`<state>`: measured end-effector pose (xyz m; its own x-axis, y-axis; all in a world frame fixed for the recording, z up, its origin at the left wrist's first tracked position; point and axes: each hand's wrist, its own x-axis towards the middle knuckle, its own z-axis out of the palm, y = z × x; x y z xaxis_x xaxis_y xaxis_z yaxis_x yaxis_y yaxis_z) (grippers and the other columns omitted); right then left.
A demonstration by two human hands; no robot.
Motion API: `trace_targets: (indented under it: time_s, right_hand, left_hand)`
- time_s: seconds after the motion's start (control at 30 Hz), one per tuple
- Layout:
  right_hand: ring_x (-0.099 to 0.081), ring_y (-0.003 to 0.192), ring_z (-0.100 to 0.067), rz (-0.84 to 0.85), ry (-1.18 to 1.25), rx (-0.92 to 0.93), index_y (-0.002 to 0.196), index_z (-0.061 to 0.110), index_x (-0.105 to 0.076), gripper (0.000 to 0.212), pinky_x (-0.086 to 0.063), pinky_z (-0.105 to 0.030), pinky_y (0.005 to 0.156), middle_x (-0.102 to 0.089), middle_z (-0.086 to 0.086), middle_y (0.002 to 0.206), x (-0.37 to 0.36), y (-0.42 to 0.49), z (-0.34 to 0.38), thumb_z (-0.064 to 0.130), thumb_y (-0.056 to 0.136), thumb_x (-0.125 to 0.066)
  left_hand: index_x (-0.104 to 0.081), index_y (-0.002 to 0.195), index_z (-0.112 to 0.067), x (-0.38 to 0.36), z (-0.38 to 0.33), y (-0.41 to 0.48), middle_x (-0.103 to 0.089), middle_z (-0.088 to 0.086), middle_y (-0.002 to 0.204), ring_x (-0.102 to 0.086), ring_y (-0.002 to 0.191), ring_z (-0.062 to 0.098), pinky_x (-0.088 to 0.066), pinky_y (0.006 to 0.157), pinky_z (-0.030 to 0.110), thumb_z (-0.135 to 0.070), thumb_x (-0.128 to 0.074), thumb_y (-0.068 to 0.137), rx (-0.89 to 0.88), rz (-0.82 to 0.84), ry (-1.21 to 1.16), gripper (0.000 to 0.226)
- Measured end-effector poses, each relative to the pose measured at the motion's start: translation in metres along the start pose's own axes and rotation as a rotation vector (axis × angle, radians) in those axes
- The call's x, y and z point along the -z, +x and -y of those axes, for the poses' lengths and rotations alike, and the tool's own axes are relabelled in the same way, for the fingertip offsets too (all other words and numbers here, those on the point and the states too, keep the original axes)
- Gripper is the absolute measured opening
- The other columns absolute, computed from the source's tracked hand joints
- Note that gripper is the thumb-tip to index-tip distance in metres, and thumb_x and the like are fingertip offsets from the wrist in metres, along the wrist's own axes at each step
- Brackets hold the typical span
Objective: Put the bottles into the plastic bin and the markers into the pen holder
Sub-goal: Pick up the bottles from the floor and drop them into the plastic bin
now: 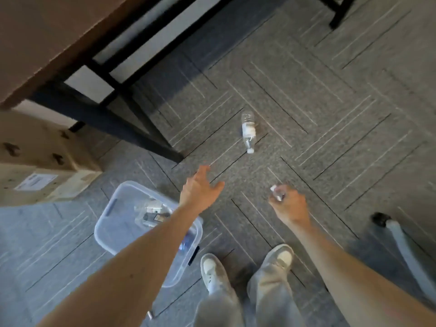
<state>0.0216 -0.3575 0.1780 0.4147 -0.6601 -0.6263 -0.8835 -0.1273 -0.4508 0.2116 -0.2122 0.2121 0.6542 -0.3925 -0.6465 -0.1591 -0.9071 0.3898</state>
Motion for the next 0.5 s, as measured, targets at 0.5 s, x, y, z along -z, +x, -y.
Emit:
trace_targets:
  time_s: [0.5]
  right_hand:
    - [-0.063,0.071,-0.025,-0.131,0.144,-0.145,0.11,0.016,-0.067,0.028,-0.054,-0.039,0.068,-0.062,0.0,0.075,-0.029,0.142,-0.1,0.029,0.087,-0.072]
  left_hand:
    - [-0.036,0.144,-0.017,-0.125,-0.097,0.252,-0.05,0.011,0.143,-0.051,0.127,0.03,-0.042,0.092,0.031,-0.052,-0.069,0.085,-0.123,0.112,0.141,0.076]
